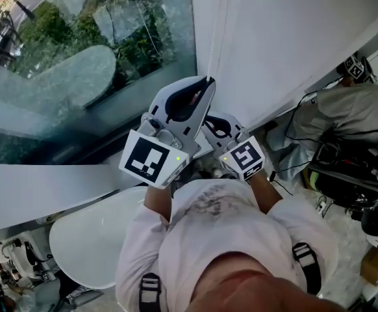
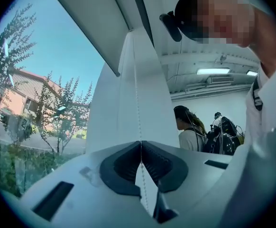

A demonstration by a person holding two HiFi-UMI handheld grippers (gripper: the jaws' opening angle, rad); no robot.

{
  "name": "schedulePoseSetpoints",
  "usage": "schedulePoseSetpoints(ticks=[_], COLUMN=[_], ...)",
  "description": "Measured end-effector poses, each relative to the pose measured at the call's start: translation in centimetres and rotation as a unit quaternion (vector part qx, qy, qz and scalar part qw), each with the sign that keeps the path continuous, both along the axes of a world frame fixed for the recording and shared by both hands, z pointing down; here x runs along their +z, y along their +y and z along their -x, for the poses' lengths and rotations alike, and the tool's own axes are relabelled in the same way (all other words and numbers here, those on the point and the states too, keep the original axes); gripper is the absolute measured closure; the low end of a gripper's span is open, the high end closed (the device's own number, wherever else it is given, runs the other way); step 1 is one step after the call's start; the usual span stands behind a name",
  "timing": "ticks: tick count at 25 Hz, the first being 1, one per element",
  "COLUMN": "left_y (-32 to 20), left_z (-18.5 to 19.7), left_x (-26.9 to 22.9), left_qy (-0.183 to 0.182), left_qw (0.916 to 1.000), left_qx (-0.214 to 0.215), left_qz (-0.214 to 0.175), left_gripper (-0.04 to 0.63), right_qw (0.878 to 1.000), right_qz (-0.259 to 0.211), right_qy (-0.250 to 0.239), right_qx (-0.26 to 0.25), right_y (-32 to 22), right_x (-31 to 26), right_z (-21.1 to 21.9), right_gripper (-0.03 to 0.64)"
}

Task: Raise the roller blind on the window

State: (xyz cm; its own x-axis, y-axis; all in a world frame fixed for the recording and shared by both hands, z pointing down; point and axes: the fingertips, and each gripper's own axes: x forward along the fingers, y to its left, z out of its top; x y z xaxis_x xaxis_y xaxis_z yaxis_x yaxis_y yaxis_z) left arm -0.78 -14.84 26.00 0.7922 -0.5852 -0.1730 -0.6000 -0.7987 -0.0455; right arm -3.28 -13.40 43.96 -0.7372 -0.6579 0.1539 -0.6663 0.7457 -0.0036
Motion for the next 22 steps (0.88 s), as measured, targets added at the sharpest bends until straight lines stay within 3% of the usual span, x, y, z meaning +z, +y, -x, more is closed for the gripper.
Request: schedulePoseSetpoints(ticks=[7,22], left_y=[1.8,3.5], left_z=[0.6,0.9], left_x=[-0.2,5.2], left_qy=[0.013,0.001], left_qw=[0.9994,0.9984], left_qx=[-0.032,-0.024], left_qz=[-0.008,0.052], left_gripper=[0.588,0.588], right_qw=[1.000,0.998], right_qz=[0.001,0.051], right_qy=[-0.001,0.045], right_qx=[0.004,0.010], right_y=[1.2,2.8], right_x=[-0.4,5.0], right_z=[0.1,0.5], right_gripper=[0.548,0.548])
